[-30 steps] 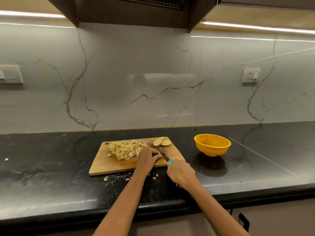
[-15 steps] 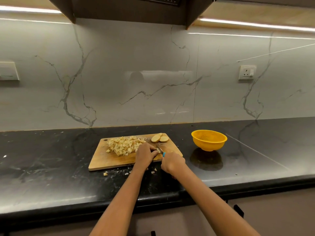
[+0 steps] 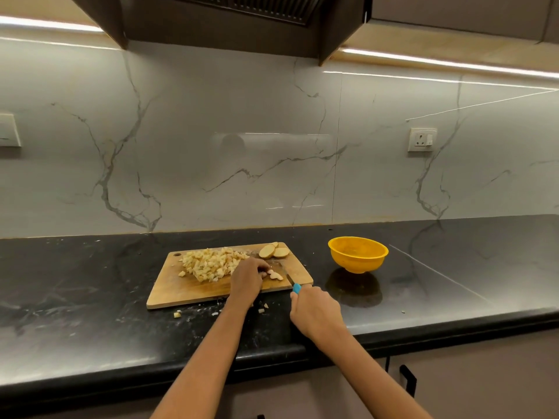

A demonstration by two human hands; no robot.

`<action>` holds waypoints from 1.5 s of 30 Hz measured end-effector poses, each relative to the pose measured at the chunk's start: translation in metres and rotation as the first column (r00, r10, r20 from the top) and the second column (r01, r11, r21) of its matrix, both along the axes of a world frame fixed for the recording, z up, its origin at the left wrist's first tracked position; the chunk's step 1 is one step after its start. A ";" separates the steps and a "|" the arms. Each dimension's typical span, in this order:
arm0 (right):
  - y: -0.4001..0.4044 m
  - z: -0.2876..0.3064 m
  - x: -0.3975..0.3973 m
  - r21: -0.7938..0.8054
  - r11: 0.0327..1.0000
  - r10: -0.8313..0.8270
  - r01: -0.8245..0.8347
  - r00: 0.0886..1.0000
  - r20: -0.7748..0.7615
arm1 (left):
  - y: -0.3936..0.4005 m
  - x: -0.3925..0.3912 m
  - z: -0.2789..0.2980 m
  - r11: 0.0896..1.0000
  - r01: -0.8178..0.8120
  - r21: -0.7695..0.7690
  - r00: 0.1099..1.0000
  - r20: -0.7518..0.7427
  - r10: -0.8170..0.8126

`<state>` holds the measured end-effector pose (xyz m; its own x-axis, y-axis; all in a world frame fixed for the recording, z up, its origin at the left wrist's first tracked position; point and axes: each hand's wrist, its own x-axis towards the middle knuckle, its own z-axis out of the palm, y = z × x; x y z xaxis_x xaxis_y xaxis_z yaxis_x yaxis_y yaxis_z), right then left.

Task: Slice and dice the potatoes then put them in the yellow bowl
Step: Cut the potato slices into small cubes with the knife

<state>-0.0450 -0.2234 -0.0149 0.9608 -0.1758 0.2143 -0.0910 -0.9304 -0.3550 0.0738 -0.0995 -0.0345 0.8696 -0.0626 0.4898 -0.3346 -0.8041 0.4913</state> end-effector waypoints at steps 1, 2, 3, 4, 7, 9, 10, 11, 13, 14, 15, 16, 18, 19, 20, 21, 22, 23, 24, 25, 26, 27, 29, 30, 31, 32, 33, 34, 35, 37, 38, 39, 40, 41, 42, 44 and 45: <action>-0.001 0.000 0.003 0.012 1.000 -0.004 0.004 1.000 -0.005 | 0.000 0.000 0.001 1.000 0.014 0.008 1.000 -0.004 -0.013; -0.003 0.001 0.005 0.022 1.000 -0.011 0.011 1.000 -0.008 | 0.000 0.002 0.001 0.999 0.041 0.015 0.999 -0.011 -0.040; -0.004 0.002 0.008 0.029 0.999 -0.018 0.018 1.000 -0.006 | 0.000 0.004 0.002 0.997 0.075 0.024 0.997 -0.022 -0.075; -0.005 0.003 0.010 0.036 0.999 -0.022 0.022 1.000 -0.003 | 0.000 0.004 0.003 0.993 0.109 0.034 0.993 -0.038 -0.108; -0.011 0.005 0.017 0.060 0.998 -0.026 0.026 1.000 0.004 | 0.000 0.006 0.003 0.984 0.159 0.076 0.986 -0.060 -0.155; -0.012 0.006 0.020 0.066 0.997 -0.029 0.029 1.000 -0.001 | 0.000 0.006 0.003 0.981 0.176 0.080 0.984 -0.053 -0.173; -0.012 0.007 0.021 0.068 0.997 -0.028 0.028 1.000 -0.006 | 0.000 0.005 0.002 0.979 0.187 0.078 0.982 -0.048 -0.184; -0.012 0.007 0.023 0.071 0.997 -0.027 0.028 1.000 -0.013 | 0.000 0.004 0.002 0.978 0.197 0.076 0.980 -0.038 -0.194; -0.012 0.006 0.024 0.079 0.997 -0.025 0.027 0.999 -0.027 | 0.000 0.002 0.002 0.975 0.211 0.068 0.977 -0.020 -0.210; -0.011 0.006 0.024 0.082 0.996 -0.024 0.026 0.999 -0.031 | 0.000 0.001 0.003 0.972 0.224 0.064 0.975 -0.015 -0.224; -0.012 0.006 0.024 0.087 0.996 -0.022 0.025 0.999 -0.033 | 0.000 0.000 0.003 0.968 0.245 0.054 0.970 -0.016 -0.244; -0.012 0.006 0.024 0.092 0.996 -0.019 0.021 0.999 -0.032 | -0.001 -0.001 0.003 0.962 0.268 0.041 0.963 -0.024 -0.268; -0.013 0.006 0.024 0.101 0.995 -0.014 0.018 0.999 -0.036 | -0.003 -0.003 0.004 0.951 0.306 0.030 0.951 -0.042 -0.305; -0.013 0.006 0.024 0.107 0.994 -0.013 0.018 0.999 -0.042 | -0.004 -0.004 0.004 0.948 0.316 0.028 0.948 -0.051 -0.314; -0.014 0.007 0.024 0.111 0.994 -0.013 0.018 0.999 -0.046 | -0.004 -0.005 0.005 0.948 0.319 0.023 0.947 -0.060 -0.317; -0.014 0.007 0.024 0.112 0.994 -0.012 0.018 0.999 -0.053 | -0.004 -0.006 0.005 0.948 0.318 0.019 0.947 -0.062 -0.316; -0.014 0.008 0.024 0.109 0.994 -0.009 0.015 0.998 -0.057 | -0.004 -0.007 0.005 0.950 0.312 0.014 0.948 -0.061 -0.311; -0.013 0.009 0.024 0.107 0.994 -0.007 0.013 0.998 -0.064 | -0.005 -0.008 0.006 0.953 0.303 0.014 0.952 -0.052 -0.302; -0.013 0.009 0.025 0.108 0.994 -0.004 0.012 0.997 -0.072 | -0.006 -0.009 0.006 0.959 0.284 0.020 0.958 -0.040 -0.283; -0.012 0.010 0.025 0.109 0.994 -0.002 0.011 0.997 -0.083 | -0.008 -0.010 0.005 0.967 0.255 0.026 0.967 -0.024 -0.254; -0.011 0.010 0.024 0.108 0.994 -0.001 0.011 0.996 -0.093 | -0.009 -0.011 0.003 0.976 0.218 0.026 0.976 -0.008 -0.218; -0.011 0.010 0.024 0.107 0.994 0.000 0.011 0.995 -0.103 | -0.010 -0.011 0.002 0.983 0.181 0.021 0.983 0.009 -0.181; -0.010 0.008 0.022 0.106 0.994 0.000 0.012 0.994 -0.113 | -0.012 -0.010 -0.001 0.992 0.123 0.005 0.992 0.027 -0.123; -0.009 0.007 0.021 0.110 0.994 0.003 0.010 0.993 -0.115 | -0.013 -0.009 -0.001 0.994 0.113 0.000 0.993 0.028 -0.113; -0.009 0.006 0.020 0.113 0.994 0.008 0.005 0.993 -0.116 | -0.013 -0.009 -0.001 0.994 0.112 -0.006 0.993 0.028 -0.112; -0.009 0.005 0.019 0.112 0.994 0.016 -0.003 0.993 -0.115 | -0.013 -0.009 -0.001 0.994 0.112 -0.013 0.993 0.026 -0.112; -0.009 0.005 0.017 0.111 0.994 0.024 -0.012 0.993 -0.112 | -0.013 -0.009 0.000 0.993 0.112 -0.023 0.993 0.025 -0.111; -0.008 0.005 0.016 0.113 0.993 0.031 -0.019 0.994 -0.108 | -0.012 -0.008 0.000 0.993 0.108 -0.036 0.994 0.024 -0.108; -0.008 0.005 0.015 0.119 0.993 0.037 -0.024 0.994 -0.105 | -0.011 -0.008 0.001 0.994 0.103 -0.048 0.994 0.028 -0.102; -0.005 0.005 0.013 0.131 0.991 0.045 -0.030 0.993 -0.110 | -0.008 -0.007 0.002 0.994 0.087 -0.064 0.996 0.031 -0.085; -0.004 0.005 0.013 0.134 0.991 0.048 -0.032 0.992 -0.116 | -0.007 -0.006 0.002 0.994 0.082 -0.068 0.996 0.029 -0.080; -0.002 0.005 0.013 0.131 0.991 0.051 -0.035 0.991 -0.121 | -0.006 -0.006 0.001 0.994 0.082 -0.066 0.996 0.027 -0.080; -0.001 0.006 0.012 0.124 0.992 0.053 -0.038 0.991 -0.122 | -0.005 -0.005 0.001 0.994 0.085 -0.062 0.996 0.022 -0.084; 0.001 0.006 0.011 0.116 0.993 0.052 -0.038 0.991 -0.124 | -0.006 -0.005 0.001 0.994 0.090 -0.055 0.996 0.018 -0.090; 0.001 0.007 0.011 0.109 0.993 0.051 -0.037 0.991 -0.127 | -0.006 -0.005 0.001 0.995 0.094 -0.047 0.996 0.012 -0.093; 0.002 0.008 0.011 0.102 0.994 0.049 -0.034 0.989 -0.139 | -0.007 -0.006 0.000 0.995 0.093 -0.039 0.996 0.007 -0.093; 0.003 0.008 0.010 0.100 0.994 0.046 -0.031 0.988 -0.149 | -0.007 -0.005 0.000 0.995 0.090 -0.038 0.996 0.009 -0.090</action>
